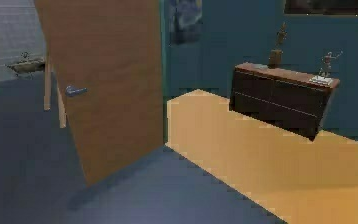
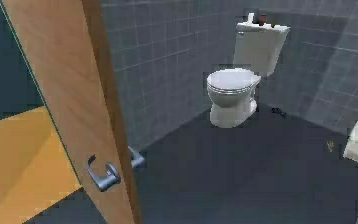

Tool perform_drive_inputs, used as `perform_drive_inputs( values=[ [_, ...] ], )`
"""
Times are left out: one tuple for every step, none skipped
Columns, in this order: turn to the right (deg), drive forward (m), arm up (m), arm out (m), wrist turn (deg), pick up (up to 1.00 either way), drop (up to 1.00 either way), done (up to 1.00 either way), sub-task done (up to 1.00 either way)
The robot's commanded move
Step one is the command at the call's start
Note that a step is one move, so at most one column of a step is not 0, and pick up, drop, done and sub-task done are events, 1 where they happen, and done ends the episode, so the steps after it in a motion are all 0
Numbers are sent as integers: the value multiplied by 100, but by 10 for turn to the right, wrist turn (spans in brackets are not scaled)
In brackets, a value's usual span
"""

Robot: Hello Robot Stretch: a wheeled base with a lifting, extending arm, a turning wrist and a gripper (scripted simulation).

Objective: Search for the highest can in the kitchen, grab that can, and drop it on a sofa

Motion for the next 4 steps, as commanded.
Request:
perform_drive_inputs(
  values=[
    [-420, 0, 0, 0, 0, 0, 0, 0, 0],
    [0, 100, 0, 0, 0, 0, 0, 0, 0],
    [0, 100, 0, 0, 0, 0, 0, 0, 0],
    [0, 100, 0, 0, 0, 0, 0, 0, 0]
  ],
)
